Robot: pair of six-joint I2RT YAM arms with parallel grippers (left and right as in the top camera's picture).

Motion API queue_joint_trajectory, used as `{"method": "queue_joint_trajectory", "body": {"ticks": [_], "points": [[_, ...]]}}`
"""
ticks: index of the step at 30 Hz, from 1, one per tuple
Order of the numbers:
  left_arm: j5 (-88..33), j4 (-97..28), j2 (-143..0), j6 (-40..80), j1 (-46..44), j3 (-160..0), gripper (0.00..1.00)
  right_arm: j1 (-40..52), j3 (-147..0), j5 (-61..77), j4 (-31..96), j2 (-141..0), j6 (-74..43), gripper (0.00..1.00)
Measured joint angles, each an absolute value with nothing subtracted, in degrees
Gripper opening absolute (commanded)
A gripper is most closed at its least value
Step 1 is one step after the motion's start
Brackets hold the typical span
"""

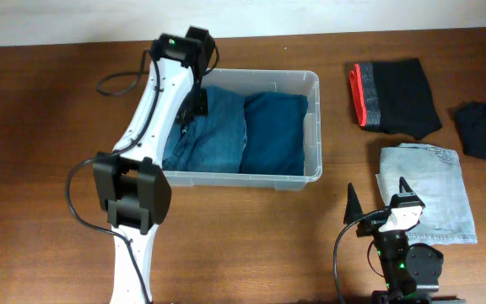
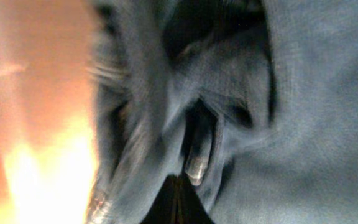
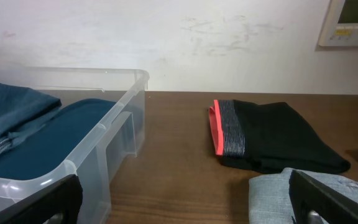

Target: Pack container

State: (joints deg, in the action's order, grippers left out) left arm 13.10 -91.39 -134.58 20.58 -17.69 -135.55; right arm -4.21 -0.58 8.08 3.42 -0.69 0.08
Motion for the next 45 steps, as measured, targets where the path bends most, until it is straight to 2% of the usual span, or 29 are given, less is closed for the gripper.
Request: {"method": "queue_joint_trajectory", "body": {"ticks": [5, 14, 30, 45], "points": [[13.87, -96.44, -134.37, 20.58, -17.82, -139.37, 0.01, -4.21, -0.58, 8.08, 3.42, -0.69, 0.03, 0.99], [15.03, -95.92, -134.39, 21.61, -17.82, -132.0, 0.01, -4.21, -0.58, 8.08, 3.42, -0.69, 0.03, 0.99], [16.95, -82.72, -131.85, 23.49, -16.36, -115.13, 0.01, -4.21, -0.58, 8.08, 3.42, -0.69, 0.03, 0.99], [14.94, -83.48, -132.31, 23.64, -16.01, -117.05, 0.01, -4.21, -0.58, 8.08, 3.42, -0.69, 0.01, 0.99]]}}
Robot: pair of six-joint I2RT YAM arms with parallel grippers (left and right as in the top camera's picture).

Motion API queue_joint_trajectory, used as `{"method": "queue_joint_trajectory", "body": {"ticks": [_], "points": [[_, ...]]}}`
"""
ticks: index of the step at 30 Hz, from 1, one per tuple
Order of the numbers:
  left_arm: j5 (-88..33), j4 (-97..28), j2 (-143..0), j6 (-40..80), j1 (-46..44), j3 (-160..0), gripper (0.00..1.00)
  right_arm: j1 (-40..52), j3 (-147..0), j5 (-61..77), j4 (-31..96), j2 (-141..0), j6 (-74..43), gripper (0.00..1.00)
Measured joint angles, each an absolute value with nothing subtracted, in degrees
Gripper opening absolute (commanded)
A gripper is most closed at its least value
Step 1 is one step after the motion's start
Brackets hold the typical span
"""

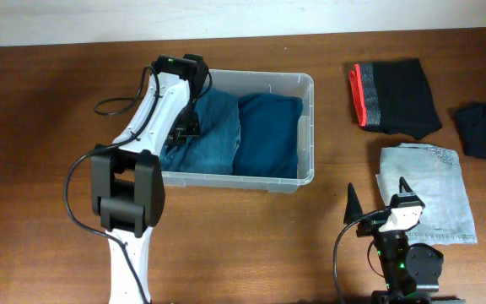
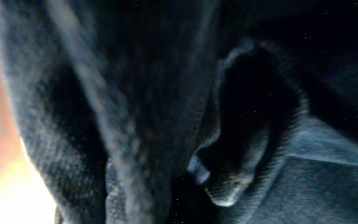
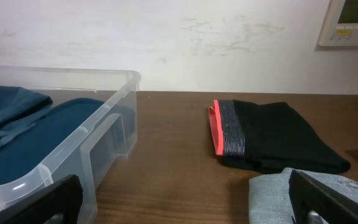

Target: Pack container

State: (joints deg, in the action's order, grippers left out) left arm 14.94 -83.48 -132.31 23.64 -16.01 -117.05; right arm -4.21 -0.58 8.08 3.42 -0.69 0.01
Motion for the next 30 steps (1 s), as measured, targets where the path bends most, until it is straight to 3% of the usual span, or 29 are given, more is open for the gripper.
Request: {"method": "queue_joint_trajectory", "body": {"ticks": [11, 30], "points": [[13.47, -78.17, -134.26, 23.64, -15.97, -136.53, 0.01, -4.21, -0.58, 8.08, 3.42, -0.69, 0.03, 0.99], [13.93, -71.85, -141.4, 23.62, -15.0, -133.75, 0.0, -4.21, -0.58, 8.08, 3.42, -0.69, 0.08, 0.99]]}}
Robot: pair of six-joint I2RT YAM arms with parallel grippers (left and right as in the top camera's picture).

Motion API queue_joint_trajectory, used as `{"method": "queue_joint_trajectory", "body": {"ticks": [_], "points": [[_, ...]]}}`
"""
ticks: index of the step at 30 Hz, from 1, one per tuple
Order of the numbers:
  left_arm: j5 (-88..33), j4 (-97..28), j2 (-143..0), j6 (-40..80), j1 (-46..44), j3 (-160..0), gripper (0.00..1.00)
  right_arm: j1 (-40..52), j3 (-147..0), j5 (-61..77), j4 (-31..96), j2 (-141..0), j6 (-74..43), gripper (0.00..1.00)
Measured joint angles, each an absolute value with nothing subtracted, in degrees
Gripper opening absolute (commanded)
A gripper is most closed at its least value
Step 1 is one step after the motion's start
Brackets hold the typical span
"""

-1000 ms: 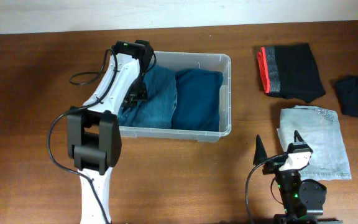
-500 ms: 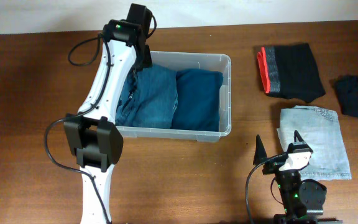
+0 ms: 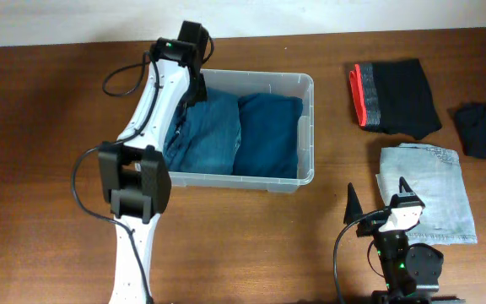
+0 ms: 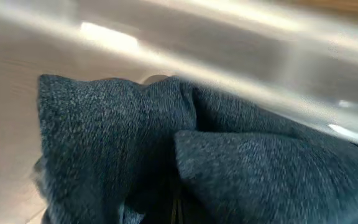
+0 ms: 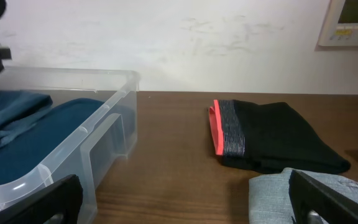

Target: Pack container

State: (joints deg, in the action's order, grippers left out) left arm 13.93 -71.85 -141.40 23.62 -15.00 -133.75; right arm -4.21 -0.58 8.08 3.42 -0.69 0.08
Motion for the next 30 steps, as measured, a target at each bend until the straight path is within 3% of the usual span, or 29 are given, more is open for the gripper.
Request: {"method": "queue_joint_trajectory", "body": {"ticks": [11, 22, 30], "points": [[14.33, -73.89, -143.41, 23.64, -14.98, -136.79, 0.01, -4.21, -0.58, 8.08, 3.42, -0.69, 0.08, 0.98], [14.37, -95.0, -144.64, 23.64, -14.68, -153.29, 0.0, -4.21, -0.58, 8.08, 3.42, -0.69, 0.03, 0.99], [7.27, -96.47, -144.33, 20.1, -14.48, -152.75, 0.01, -4.21, -0.58, 8.08, 3.42, -0.69, 0.05, 0.99]]}}
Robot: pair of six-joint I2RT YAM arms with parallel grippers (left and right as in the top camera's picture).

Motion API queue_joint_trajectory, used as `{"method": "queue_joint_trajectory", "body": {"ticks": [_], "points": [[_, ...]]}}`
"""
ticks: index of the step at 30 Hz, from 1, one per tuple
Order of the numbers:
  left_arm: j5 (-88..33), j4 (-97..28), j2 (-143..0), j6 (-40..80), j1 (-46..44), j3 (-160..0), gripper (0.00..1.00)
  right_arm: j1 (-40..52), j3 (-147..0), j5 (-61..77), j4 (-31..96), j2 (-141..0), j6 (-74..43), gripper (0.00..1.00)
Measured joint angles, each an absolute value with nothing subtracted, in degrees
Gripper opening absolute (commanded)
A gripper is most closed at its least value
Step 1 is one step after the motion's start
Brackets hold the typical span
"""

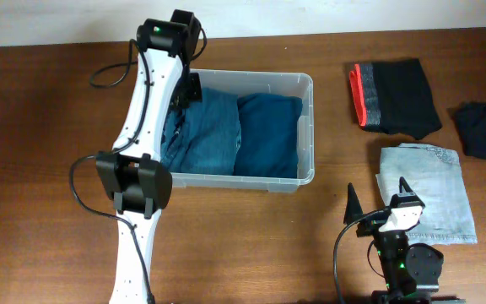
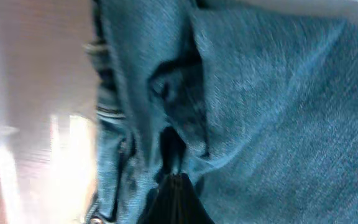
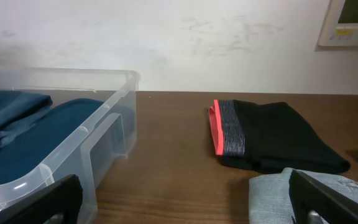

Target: Pack container

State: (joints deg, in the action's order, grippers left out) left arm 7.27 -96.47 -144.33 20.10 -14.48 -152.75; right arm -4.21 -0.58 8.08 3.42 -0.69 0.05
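Note:
A clear plastic container [image 1: 310,127] holds folded blue jeans [image 1: 205,135] on its left and a dark teal garment [image 1: 270,135] on its right. My left gripper [image 1: 190,89] hangs over the jeans' back left part. In the left wrist view the jeans [image 2: 260,112] fill the frame, and the left gripper [image 2: 176,182] shows its jaws shut to a dark point just over the denim. My right gripper [image 1: 380,203] stands open low at the table's front. In its own view the right gripper [image 3: 182,208] has nothing between its fingers, and the container [image 3: 114,118] is at left.
To the right of the container lie a black garment with a red band [image 1: 395,97], a black garment with a white logo and folded light grey jeans [image 1: 424,190]. The grey jeans [image 3: 278,193] lie just before the right gripper.
The left wrist has swung a little left at the container's back edge. Its camera now looks down on the jeans instead of along the container wall. The right arm has not moved.
The left gripper was shut, low among the jeans in the container's left half. Then it was deeper in the denim, and the container stood slightly further left. Then it was at the back wall, and now it is shut over the jeans.

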Motion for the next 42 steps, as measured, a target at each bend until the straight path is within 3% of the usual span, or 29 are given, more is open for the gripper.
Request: {"method": "queue_joint_trajectory", "body": {"ticks": [15, 24, 42], "points": [[14.85, -94.11, -143.55, 22.17, -14.39, -136.11, 0.01, -4.21, -0.58, 8.08, 3.42, -0.69, 0.03, 0.98], [12.82, -86.96, -140.31, 23.46, -13.67, -127.15, 0.01, -4.21, -0.58, 8.08, 3.44, -0.67, 0.1, 0.99], [11.22, -91.74, -139.92, 31.35, -15.53, -128.81, 0.01, -4.21, -0.58, 8.08, 3.42, -0.69, 0.03, 0.99]]}}
